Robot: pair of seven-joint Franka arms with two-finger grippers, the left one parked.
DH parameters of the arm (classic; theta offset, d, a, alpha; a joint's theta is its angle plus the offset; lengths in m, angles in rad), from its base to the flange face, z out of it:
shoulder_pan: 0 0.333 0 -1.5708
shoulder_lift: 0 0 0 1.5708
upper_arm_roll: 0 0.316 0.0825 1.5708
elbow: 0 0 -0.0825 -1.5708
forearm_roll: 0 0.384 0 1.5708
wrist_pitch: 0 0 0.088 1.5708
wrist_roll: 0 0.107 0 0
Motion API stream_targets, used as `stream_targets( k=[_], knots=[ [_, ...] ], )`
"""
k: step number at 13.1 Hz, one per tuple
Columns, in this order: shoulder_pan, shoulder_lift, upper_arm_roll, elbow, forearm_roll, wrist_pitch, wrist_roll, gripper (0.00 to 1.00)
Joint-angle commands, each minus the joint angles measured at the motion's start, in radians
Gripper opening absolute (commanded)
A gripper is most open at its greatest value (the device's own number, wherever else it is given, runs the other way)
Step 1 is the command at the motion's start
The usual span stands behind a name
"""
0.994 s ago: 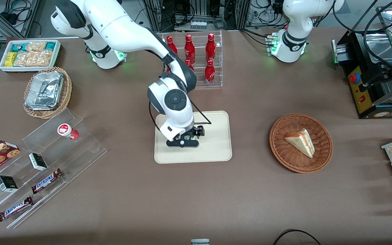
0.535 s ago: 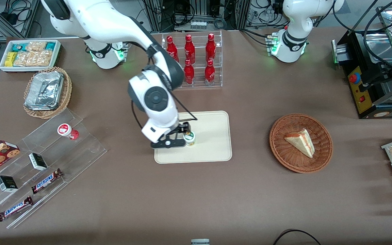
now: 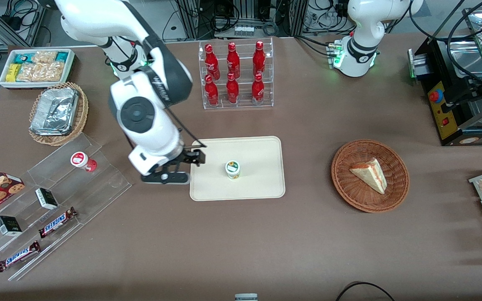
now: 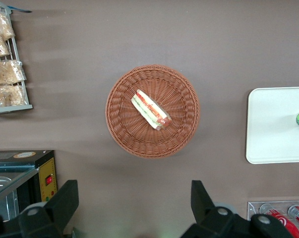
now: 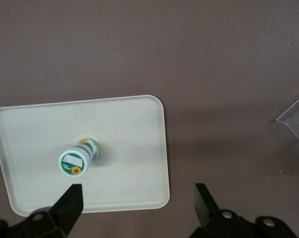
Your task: Place green gum on tray
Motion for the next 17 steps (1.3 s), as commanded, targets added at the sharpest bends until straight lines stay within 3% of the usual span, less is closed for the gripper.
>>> stream_targets(
  k=[1, 12, 17],
  knots=[
    [-0.019, -0.049, 0.0, -0.012, -0.013, -0.041, -0.002, 1.0],
    [-0.206, -0.162, -0.005, -0.051, -0.002, -0.187, -0.134, 1.0],
    [-0.355, -0.238, 0.075, -0.109, -0.006, -0.222, -0.188, 1.0]
  ],
)
